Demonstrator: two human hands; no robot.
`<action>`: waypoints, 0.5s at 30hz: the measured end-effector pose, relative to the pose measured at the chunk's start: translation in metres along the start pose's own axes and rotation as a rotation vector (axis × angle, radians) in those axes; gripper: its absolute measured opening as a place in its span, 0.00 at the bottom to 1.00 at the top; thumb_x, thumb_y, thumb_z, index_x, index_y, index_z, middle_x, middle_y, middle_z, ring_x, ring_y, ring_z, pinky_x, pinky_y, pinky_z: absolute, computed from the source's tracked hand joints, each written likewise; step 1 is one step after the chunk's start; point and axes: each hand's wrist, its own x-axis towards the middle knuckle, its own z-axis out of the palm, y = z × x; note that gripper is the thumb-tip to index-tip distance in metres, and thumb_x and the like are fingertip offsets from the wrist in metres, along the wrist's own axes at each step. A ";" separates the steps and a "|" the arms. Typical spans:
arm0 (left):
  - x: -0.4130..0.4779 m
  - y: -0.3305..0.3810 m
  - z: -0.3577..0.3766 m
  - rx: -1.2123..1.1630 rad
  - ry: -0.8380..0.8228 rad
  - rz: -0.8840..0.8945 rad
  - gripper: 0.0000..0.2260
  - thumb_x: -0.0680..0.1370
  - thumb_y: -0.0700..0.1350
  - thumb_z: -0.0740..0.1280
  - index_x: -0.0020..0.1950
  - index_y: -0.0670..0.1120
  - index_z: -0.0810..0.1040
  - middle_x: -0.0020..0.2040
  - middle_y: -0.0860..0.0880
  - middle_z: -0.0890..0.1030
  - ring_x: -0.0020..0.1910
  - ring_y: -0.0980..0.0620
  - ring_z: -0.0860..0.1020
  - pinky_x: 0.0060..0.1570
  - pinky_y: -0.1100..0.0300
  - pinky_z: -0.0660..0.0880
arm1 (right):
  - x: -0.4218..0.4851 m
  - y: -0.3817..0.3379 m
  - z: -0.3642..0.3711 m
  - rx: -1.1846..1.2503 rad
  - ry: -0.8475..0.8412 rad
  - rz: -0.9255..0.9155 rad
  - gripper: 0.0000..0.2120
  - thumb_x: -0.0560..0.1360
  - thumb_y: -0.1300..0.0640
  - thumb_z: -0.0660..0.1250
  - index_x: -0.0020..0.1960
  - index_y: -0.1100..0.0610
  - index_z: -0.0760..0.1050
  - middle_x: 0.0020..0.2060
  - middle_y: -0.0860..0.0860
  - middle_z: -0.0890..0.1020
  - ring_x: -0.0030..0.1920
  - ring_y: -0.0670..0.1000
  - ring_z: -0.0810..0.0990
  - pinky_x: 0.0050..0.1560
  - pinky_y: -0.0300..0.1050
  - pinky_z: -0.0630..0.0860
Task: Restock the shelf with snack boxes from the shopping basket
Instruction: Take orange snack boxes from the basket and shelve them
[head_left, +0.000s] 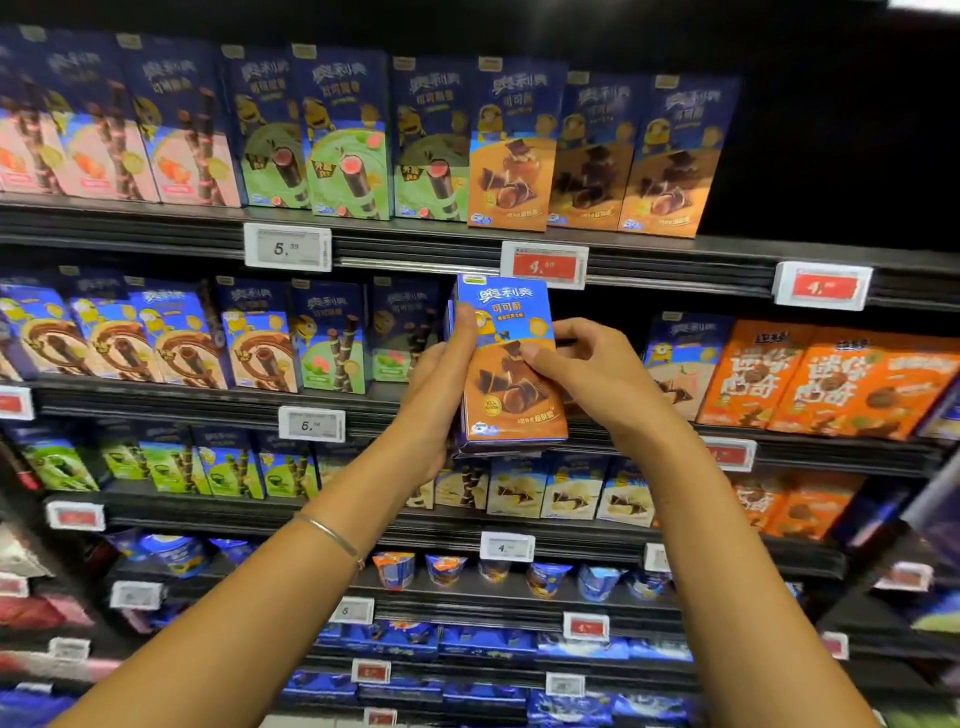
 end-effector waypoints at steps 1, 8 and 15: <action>0.001 0.000 0.002 -0.012 0.013 -0.004 0.43 0.67 0.75 0.62 0.70 0.47 0.80 0.60 0.41 0.86 0.60 0.38 0.85 0.64 0.38 0.79 | 0.000 -0.001 -0.005 0.002 -0.004 -0.007 0.12 0.77 0.50 0.74 0.58 0.52 0.78 0.46 0.50 0.87 0.42 0.47 0.88 0.36 0.40 0.81; 0.014 -0.010 0.007 -0.067 0.217 0.018 0.21 0.87 0.59 0.57 0.60 0.48 0.83 0.56 0.41 0.88 0.58 0.37 0.85 0.59 0.38 0.80 | -0.004 -0.020 -0.038 -0.019 -0.007 -0.157 0.14 0.76 0.59 0.74 0.61 0.54 0.79 0.46 0.48 0.86 0.41 0.43 0.86 0.30 0.32 0.75; 0.016 -0.013 0.004 -0.002 0.245 0.030 0.20 0.86 0.62 0.57 0.53 0.51 0.83 0.47 0.48 0.89 0.42 0.47 0.88 0.45 0.49 0.84 | 0.027 -0.070 -0.084 0.084 0.315 -0.395 0.17 0.77 0.58 0.73 0.64 0.59 0.75 0.54 0.51 0.85 0.50 0.45 0.86 0.43 0.45 0.83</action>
